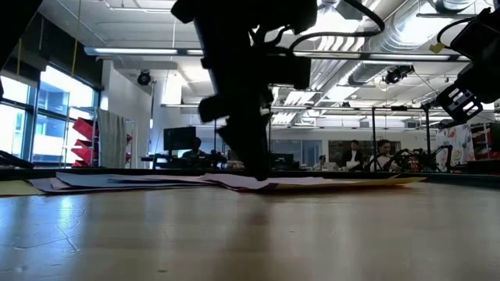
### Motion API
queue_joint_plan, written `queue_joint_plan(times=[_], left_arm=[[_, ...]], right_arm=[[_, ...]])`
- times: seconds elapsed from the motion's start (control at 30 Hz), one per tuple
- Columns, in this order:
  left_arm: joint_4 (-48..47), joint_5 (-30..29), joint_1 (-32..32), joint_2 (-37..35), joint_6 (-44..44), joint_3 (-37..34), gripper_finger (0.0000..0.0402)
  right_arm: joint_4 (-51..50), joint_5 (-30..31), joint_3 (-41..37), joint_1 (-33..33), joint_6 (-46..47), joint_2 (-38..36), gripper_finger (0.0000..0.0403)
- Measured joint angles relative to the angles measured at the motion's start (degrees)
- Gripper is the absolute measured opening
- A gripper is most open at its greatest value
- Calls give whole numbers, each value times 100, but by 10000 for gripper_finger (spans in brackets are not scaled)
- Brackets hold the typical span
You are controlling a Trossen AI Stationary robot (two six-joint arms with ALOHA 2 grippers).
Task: Organize paper
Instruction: Put the purple paper on the bottom left of the table
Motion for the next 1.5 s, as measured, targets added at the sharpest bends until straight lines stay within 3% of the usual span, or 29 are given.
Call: queue_joint_plan(times=[0.33,0.77,1.0,1.23,1.5], left_arm=[[72,90,-46,256,39,20,153],[441,-35,-21,272,-358,2,7],[327,-292,-73,70,-1138,9,0],[277,-572,-120,-843,-2185,15,0],[963,680,-126,-1946,-1998,29,0]], right_arm=[[-20,2,0,0,-2,0,0],[-24,22,0,0,-1,2,0],[-23,20,0,0,-2,2,0],[-23,-2,0,0,-2,2,0],[-25,0,0,0,-1,2,0]])
